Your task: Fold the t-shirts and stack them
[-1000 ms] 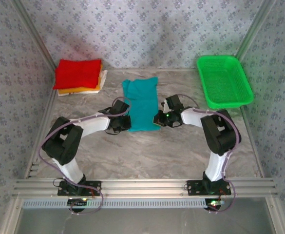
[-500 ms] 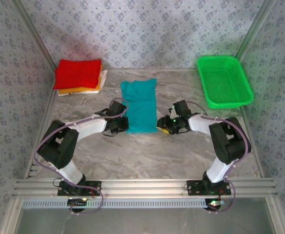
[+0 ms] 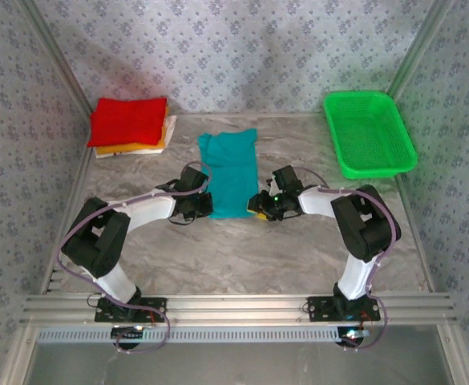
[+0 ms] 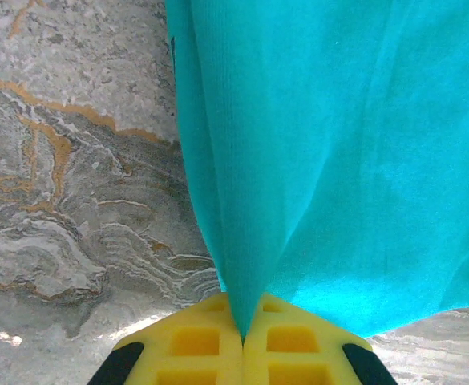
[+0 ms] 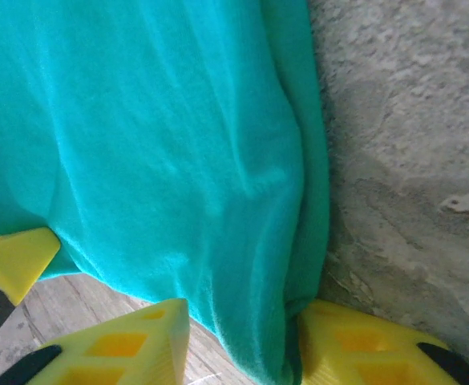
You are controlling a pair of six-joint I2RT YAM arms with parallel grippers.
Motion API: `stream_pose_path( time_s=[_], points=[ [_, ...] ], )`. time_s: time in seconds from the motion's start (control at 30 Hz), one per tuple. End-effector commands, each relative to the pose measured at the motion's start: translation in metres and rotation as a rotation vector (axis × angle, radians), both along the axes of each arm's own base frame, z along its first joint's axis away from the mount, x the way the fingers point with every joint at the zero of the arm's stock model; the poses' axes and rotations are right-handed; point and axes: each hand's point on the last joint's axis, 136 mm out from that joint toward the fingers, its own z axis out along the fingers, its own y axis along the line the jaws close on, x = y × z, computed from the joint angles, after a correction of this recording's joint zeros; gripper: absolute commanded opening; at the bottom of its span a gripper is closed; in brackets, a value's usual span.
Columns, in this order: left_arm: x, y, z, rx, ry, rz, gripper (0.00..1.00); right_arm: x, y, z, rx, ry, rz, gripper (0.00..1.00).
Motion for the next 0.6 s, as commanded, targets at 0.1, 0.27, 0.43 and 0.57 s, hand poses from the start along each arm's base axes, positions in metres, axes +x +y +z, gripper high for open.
stream_pose_path(
  time_s=[0.1, 0.27, 0.43, 0.57],
  points=[
    [-0.004, 0.000, -0.004, 0.003, 0.007, -0.017, 0.00, 0.007, -0.011, -0.010, -0.032, 0.016, -0.087, 0.32],
    [-0.003, 0.000, -0.004, 0.002, 0.002, -0.022, 0.00, 0.011, -0.016, -0.010, -0.041, 0.011, -0.098, 0.31],
    [-0.002, -0.001, -0.001, -0.004, -0.004, -0.024, 0.00, 0.016, -0.016, -0.007, -0.044, -0.002, -0.100, 0.12],
    [-0.003, 0.000, 0.003, -0.010, -0.008, -0.024, 0.00, 0.015, -0.017, 0.001, -0.044, -0.015, -0.093, 0.00]
  ],
)
